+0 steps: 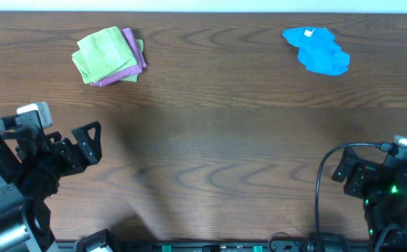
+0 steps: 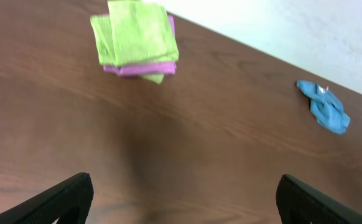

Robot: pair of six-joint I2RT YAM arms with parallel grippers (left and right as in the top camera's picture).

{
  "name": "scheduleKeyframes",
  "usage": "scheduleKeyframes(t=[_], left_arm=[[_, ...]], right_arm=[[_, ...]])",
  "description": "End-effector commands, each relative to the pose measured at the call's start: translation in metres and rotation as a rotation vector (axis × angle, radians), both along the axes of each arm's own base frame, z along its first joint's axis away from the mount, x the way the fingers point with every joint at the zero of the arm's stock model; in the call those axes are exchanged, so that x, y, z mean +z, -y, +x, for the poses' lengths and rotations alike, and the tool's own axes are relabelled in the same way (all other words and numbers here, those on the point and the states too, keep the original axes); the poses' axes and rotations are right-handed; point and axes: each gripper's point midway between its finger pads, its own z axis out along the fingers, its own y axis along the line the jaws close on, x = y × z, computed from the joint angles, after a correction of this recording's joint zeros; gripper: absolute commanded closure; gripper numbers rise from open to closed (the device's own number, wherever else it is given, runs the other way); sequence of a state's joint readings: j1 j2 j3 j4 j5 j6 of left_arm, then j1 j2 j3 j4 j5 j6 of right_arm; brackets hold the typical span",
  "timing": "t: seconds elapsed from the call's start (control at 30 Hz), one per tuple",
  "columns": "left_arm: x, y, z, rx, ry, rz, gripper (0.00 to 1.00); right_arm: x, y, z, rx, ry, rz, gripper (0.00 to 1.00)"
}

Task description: Fold the cloth

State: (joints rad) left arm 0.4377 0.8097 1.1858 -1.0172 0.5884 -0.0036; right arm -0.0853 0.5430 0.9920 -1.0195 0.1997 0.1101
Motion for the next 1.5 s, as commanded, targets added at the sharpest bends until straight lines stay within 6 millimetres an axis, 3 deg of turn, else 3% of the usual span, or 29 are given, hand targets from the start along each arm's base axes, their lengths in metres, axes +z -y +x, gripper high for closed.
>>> scheduleKeyframes(t=[0.0,0.2,0.33,0.53,0.83,1.07,1.23,1.47], left_arm=[[-0.007,0.005,-0.005,-0.008,-0.034,-0.03,0.05],[-0.014,0.007,-0.01,-0.006,-0.071,-0.045,0.05],[-0.025,-0.004,-0.018,0.05,-0.133,-0.007,0.05],[-0.021,-0.025,-0.011,0.129,-0.107,0.085,0.05],[0.018,-0.074,0.013,0.302,0.059,0.287,0.05],[0.053,-0.095,0.035,0.366,0.201,0.376,0.05],[0.072,-0.091,0.047,0.305,0.276,0.495,0.05],[0.089,-0.056,0.062,0.113,0.37,0.668,0.05]], right_arm=[[-0.002,0.0,-0.004,0.004,-0.023,-0.014,0.01],[-0.017,-0.001,-0.015,0.005,-0.099,-0.008,0.01],[-0.023,-0.001,-0.02,0.005,-0.132,-0.006,0.01],[-0.025,-0.001,-0.022,0.005,-0.143,-0.005,0.01],[-0.025,-0.001,-0.022,0.005,-0.143,-0.005,0.01],[-0.025,-0.001,-0.022,0.005,-0.143,-0.005,0.01],[-0.025,-0.001,-0.022,0.005,-0.143,-0.005,0.01],[-0.025,-0.001,-0.022,0.005,-0.143,-0.005,0.01]])
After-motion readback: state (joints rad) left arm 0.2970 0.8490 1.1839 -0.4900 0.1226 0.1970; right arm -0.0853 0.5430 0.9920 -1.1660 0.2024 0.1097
